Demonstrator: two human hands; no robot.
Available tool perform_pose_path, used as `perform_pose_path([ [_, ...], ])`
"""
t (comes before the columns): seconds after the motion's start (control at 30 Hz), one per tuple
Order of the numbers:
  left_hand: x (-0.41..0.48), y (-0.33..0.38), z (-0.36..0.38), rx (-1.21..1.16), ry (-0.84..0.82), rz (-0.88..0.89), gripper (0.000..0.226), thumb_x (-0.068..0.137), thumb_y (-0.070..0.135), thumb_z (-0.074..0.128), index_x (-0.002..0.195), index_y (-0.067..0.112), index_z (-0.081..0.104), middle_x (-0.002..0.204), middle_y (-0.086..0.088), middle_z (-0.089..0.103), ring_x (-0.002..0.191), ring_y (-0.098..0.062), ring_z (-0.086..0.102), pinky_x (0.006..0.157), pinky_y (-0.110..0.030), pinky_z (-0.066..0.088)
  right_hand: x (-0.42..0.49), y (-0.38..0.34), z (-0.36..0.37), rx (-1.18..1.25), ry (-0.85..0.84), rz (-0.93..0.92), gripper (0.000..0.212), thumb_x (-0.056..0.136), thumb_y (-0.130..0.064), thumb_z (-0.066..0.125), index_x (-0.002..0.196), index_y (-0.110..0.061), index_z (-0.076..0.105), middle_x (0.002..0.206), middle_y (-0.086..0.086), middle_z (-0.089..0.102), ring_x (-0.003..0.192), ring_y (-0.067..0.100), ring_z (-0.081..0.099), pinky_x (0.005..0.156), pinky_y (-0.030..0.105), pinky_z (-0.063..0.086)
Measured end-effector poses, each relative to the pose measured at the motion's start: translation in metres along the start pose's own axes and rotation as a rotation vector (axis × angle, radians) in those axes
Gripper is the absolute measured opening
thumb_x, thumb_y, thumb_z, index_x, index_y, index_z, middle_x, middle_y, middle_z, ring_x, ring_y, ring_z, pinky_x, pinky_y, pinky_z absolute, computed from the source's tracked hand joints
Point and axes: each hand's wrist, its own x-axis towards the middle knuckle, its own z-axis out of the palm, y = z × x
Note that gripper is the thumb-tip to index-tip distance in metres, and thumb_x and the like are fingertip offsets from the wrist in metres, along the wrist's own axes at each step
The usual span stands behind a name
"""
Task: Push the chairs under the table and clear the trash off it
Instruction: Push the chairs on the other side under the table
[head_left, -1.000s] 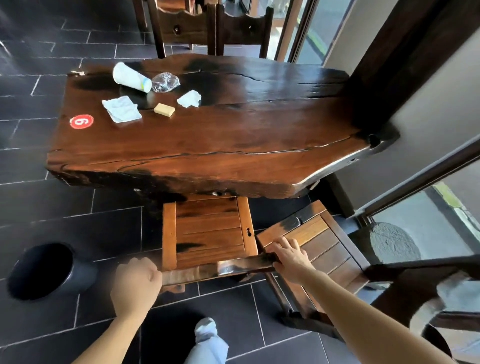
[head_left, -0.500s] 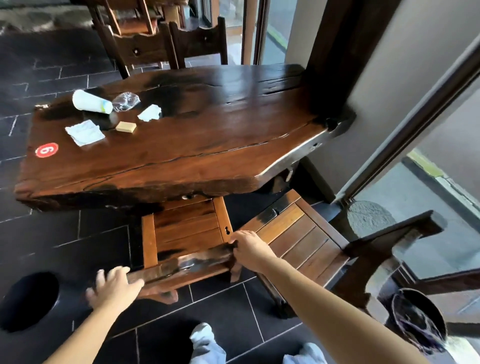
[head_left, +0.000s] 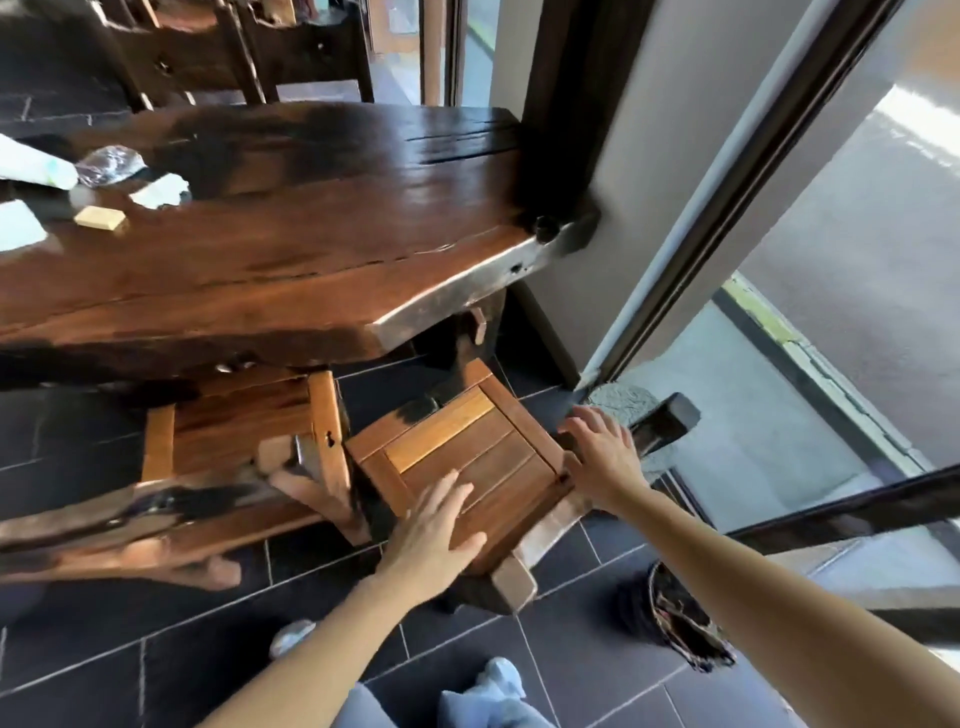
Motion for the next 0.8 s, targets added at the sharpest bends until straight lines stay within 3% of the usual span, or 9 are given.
perform_pose_path([
  [0.1,0.011,0.043,0.036,-0.015,-0.181,0.1,0.07,0.087,0.055,0.051,0.147,0.032,0.022,0.159,0.014,0.0,0.147,-0.013,0.002,0.118,-0.049,0.018,0.006,0.046,-0.012,-0.053,0.042,0.086,0.046,0.09,-0.026,0.054,0.135,-0.027,0.044,0.157,0.003,0.022,0.146,0.025,0.01,0.117,0.05,0.01],
  [0.2,0.018,0.051,0.058,0.141,-0.217,0.234,0.066,0.079,0.05,0.061,0.138,0.03,0.041,0.157,0.007,0.017,0.145,-0.014,0.013,0.116,-0.047,0.024,0.023,0.082,-0.019,-0.142,-0.051,0.2,0.061,0.091,-0.036,0.053,0.145,-0.034,0.026,0.161,0.001,0.0,0.147,0.026,-0.005,0.116,0.056,0.004],
  [0.3,0.022,0.035,0.062,0.214,-0.18,0.414,0.025,0.073,0.031,0.062,0.094,0.02,0.068,0.131,0.003,0.052,0.131,-0.013,0.038,0.098,-0.038,0.044,0.03,0.114,-0.023,-0.229,-0.236,0.274,0.074,0.092,-0.046,0.049,0.15,-0.036,0.005,0.161,-0.002,-0.013,0.147,0.026,-0.014,0.113,0.061,0.0],
  [0.4,0.032,0.028,0.057,0.27,-0.177,0.505,0.02,0.069,0.036,0.058,0.08,0.021,0.066,0.112,0.006,0.055,0.119,-0.012,0.046,0.087,-0.034,0.048,0.032,0.142,-0.026,-0.296,-0.335,0.257,0.077,0.094,-0.047,0.046,0.15,-0.04,-0.006,0.16,-0.004,-0.016,0.147,0.027,-0.014,0.113,0.063,0.0],
  [0.57,0.04,0.026,0.054,0.33,-0.217,0.579,0.024,0.067,0.044,0.058,0.08,0.025,0.064,0.108,0.006,0.053,0.114,-0.011,0.045,0.097,-0.029,0.034,0.063,0.15,-0.031,-0.275,-0.386,0.291,0.07,0.098,-0.044,0.039,0.15,-0.037,-0.007,0.161,-0.003,-0.014,0.148,0.025,-0.012,0.113,0.063,0.0],
  [0.7,0.043,0.016,0.047,0.337,-0.317,0.536,0.026,0.066,0.046,0.055,0.083,0.028,0.064,0.107,0.008,0.049,0.116,-0.008,0.041,0.109,-0.027,0.013,0.087,0.15,-0.036,-0.228,-0.455,0.298,0.069,0.097,-0.045,0.041,0.151,-0.028,0.001,0.158,0.004,0.007,0.145,0.025,0.007,0.109,0.067,0.013],
  [0.8,0.051,0.006,0.032,0.428,-0.345,0.559,0.022,0.077,0.054,0.053,0.089,0.039,0.063,0.109,0.018,0.05,0.115,0.001,0.044,0.111,-0.026,0.016,0.085,0.15,-0.029,-0.202,-0.407,0.285,0.051,0.095,-0.049,0.042,0.138,-0.03,0.022,0.142,0.006,0.031,0.127,0.028,0.04,0.099,0.058,0.033],
])
